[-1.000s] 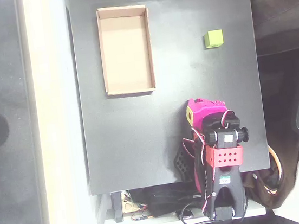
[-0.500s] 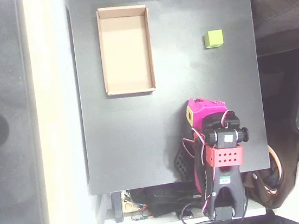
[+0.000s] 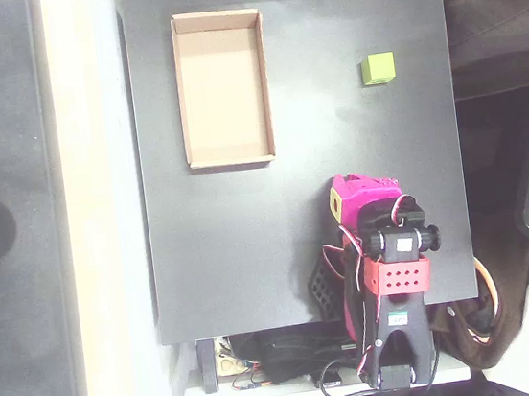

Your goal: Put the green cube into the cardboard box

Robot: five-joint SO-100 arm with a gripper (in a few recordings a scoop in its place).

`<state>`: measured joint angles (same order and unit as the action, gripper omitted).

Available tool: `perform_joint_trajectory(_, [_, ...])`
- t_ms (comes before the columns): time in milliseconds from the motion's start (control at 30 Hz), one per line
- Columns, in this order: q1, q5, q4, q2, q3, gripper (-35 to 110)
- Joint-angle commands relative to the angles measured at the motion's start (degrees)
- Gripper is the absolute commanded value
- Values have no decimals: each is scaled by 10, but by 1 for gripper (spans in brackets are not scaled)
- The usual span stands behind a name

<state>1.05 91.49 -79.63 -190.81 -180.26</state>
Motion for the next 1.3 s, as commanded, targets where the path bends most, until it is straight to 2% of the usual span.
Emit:
perform_joint_trajectory(0, [3, 3, -14, -2, 5, 6])
perform_joint_trajectory(333, [5, 3, -14, 21, 62, 6])
perform_joint_trajectory(1033, [11, 3, -14, 430, 555, 6])
perform_joint_trajectory(1267, [12, 6, -14, 541, 668, 6])
